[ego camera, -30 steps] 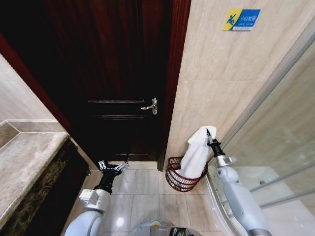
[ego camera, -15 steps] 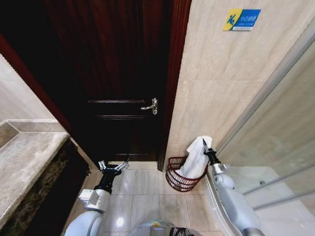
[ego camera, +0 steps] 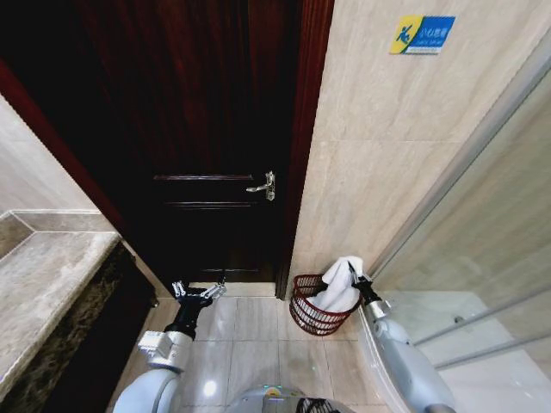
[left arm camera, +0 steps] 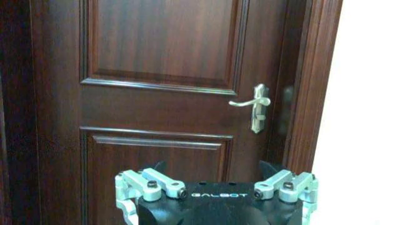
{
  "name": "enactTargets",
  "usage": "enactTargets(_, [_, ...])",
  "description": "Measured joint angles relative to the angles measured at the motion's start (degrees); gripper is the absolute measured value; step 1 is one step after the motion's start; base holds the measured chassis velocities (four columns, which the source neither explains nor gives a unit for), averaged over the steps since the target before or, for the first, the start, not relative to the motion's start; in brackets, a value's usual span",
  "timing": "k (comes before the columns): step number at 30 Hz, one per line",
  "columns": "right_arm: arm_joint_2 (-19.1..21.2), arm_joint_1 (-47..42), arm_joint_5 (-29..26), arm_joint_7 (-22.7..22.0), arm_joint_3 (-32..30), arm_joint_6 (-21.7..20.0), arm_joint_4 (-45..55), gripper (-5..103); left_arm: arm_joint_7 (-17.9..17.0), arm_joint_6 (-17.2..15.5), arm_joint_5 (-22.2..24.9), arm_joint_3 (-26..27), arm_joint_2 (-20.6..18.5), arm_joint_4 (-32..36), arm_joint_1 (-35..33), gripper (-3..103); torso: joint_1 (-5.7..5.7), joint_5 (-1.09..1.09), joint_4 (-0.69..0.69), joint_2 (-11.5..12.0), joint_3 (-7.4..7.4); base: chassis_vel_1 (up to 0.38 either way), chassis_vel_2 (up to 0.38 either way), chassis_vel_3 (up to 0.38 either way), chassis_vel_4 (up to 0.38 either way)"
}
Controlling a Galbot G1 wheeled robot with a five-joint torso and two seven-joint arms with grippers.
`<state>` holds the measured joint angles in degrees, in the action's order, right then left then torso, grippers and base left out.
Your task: Discard the used towel into the hamper.
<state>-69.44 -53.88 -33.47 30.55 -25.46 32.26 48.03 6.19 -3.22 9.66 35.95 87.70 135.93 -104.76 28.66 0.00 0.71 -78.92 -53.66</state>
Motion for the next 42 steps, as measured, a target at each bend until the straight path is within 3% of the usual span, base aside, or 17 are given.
enactTargets(12, [-2.7, 6.3, 3.9, 4.4, -0.6, -0.3, -14.7, 5, 0.0, 0.0, 0.0, 0.0, 0.0, 0.0, 0.0, 100, 0.0, 0.0, 0.0, 0.0, 0.0, 0.0, 0.0, 0.0, 0.0])
enactTargets(20, [-5.2, 9.5, 9.1, 5.0, -2.6, -5.1, -20.4, 5, 0.0, 0.0, 0.0, 0.0, 0.0, 0.0, 0.0, 100, 0.0, 0.0, 0.0, 0.0, 0.0, 0.0, 0.0, 0.0, 0.0])
enactTargets(25, [-6.2, 10.7, 16.6, 4.5, -5.1, -6.5, -22.3, 5, 0.0, 0.0, 0.0, 0.0, 0.0, 0.0, 0.0, 100, 0.0, 0.0, -0.01, 0.0, 0.0, 0.0, 0.0, 0.0, 0.0])
enactTargets(31, [-6.7, 11.1, 25.4, 1.3, -8.5, -11.3, -23.7, 5, 0.0, 0.0, 0.0, 0.0, 0.0, 0.0, 0.0, 100, 0.0, 0.0, 0.0, 0.0, 0.0, 0.0, 0.0, 0.0, 0.0])
enactTargets(40, [-5.6, 13.0, 26.7, -3.3, -10.2, -20.2, -25.6, 5, 0.0, 0.0, 0.0, 0.0, 0.0, 0.0, 0.0, 100, 0.0, 0.0, 0.0, 0.0, 0.0, 0.0, 0.0, 0.0, 0.0])
enactTargets(42, [-5.5, 13.2, 26.6, -3.8, -10.2, -20.5, -25.6, 5, 0.0, 0.0, 0.0, 0.0, 0.0, 0.0, 0.0, 100, 0.0, 0.0, 0.0, 0.0, 0.0, 0.0, 0.0, 0.0, 0.0])
